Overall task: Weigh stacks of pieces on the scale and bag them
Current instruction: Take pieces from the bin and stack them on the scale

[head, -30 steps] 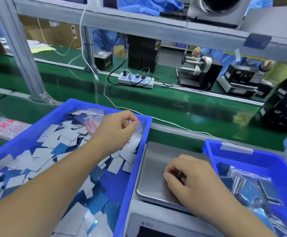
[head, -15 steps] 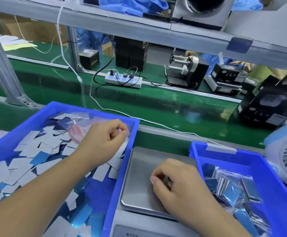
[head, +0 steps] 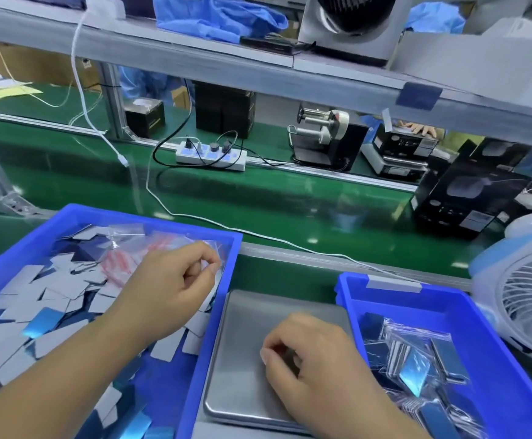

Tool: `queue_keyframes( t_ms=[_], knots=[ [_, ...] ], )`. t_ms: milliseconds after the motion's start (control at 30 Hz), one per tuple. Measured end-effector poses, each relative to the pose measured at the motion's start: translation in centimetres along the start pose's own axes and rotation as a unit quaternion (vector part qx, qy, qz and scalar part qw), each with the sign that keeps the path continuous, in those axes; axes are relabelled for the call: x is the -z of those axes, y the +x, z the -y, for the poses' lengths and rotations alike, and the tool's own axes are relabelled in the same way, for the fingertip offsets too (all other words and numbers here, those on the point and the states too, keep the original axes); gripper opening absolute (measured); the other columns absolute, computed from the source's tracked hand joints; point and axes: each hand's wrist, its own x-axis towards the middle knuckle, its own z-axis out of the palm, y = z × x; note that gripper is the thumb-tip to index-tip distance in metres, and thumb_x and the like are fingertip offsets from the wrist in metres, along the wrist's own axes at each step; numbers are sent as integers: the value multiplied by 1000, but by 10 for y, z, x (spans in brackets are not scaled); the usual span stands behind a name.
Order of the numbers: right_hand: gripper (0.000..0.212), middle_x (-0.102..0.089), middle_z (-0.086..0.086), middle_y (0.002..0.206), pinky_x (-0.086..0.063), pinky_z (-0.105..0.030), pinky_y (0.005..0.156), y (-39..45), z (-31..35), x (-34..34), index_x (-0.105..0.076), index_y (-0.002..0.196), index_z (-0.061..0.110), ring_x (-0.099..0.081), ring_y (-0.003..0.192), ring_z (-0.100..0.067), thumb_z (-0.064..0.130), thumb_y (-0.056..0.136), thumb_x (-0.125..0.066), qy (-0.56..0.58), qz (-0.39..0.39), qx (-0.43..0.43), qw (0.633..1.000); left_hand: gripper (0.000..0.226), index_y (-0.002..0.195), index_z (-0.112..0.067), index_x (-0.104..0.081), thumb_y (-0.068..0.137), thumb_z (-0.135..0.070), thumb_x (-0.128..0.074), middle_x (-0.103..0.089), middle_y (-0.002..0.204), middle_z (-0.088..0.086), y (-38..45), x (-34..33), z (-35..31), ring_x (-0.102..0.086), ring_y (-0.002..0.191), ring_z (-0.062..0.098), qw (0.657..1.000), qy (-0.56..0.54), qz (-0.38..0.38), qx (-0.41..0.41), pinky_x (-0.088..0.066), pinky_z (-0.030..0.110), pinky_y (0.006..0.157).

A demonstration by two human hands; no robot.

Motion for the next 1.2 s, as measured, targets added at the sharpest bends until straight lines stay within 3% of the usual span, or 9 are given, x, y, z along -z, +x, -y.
queue_keyframes(
  t_ms=[200,367,600,800,967,1200],
  knots=[
    [33,-57,12,87,-38,-12,69,1,2,0,-62,89,30,-45,74,2,52,81,-39,-3,0,4,1000,8,83,-34,-58,87,-27,-56,-45,55,2,1,2,-1,-40,51,13,1000,7,-4,-14,-32,17,50],
    [28,-56,13,88,-41,-15,71,0,6,-3,-62,91,31,-50,81,-3,49,83,-42,-5,7,20,1000,17,77,-31,-61,90,-19,-60,-45,56,0,1,1,2,-42,52,11,1000,26,-1,-10,-33,16,51],
    [30,-55,13,82,-44,-19,67,-5,4,-1,-58,86,32,-51,77,-6,53,81,-38,-13,-6,43,999,25,74,-29,-58,91,-11,-62,-42,50,-4,2,1,5,-42,52,12,999,35,1,16,-36,27,54],
    [28,-54,15,77,-40,-16,63,-6,2,1,-59,83,31,-50,77,-3,51,82,-40,-39,-20,39,998,22,76,-29,-61,93,-15,-61,-39,49,-9,3,3,2,-41,53,9,999,29,9,38,-35,18,53],
    [30,-54,16,74,-39,-15,62,-7,2,-1,-60,78,31,-50,75,1,53,79,-39,-36,-18,27,999,22,75,-29,-61,95,-21,-58,-46,53,3,3,3,7,-42,51,7,998,24,22,57,-36,17,53],
    [20,-54,16,73,-37,-11,64,-10,5,0,-60,74,33,-52,73,1,47,80,-48,-29,-1,28,999,25,72,-27,-59,97,-27,-57,-43,49,-8,5,3,19,-40,49,7,997,4,29,74,-35,15,48]
  ],
)
